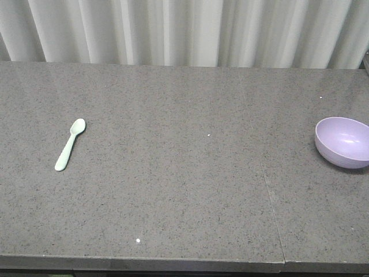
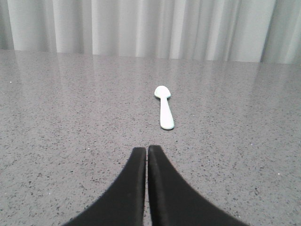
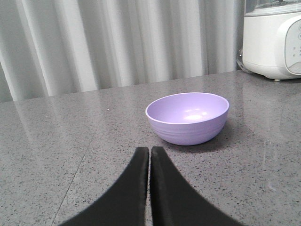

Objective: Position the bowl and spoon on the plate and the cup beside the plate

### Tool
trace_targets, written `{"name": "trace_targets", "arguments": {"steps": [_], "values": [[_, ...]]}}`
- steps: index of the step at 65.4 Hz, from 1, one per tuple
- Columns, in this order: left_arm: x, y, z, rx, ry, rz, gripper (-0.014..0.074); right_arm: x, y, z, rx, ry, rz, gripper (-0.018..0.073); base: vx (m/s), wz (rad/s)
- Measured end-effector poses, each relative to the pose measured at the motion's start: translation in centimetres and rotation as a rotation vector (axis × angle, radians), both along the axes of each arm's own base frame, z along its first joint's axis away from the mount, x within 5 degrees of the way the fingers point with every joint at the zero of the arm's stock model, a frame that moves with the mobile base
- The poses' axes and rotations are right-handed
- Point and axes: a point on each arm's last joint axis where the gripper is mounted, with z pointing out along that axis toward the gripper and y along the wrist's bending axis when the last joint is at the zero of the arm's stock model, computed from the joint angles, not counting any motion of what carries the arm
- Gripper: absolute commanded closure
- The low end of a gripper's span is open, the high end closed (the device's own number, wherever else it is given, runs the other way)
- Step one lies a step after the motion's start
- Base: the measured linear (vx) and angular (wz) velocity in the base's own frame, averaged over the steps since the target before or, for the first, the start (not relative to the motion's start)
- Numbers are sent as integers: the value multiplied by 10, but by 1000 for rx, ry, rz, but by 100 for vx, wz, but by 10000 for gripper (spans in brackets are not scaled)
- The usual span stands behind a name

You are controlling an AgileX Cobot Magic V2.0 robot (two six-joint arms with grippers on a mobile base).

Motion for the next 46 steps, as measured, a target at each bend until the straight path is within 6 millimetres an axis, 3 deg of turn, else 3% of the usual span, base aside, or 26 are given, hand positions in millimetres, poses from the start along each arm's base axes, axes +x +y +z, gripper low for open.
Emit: {"name": "trace_targets", "arguments": {"steps": [46], "values": [[0,0,0,0,0,0,603,0,0,0,0,0,0,545,1,0]]}}
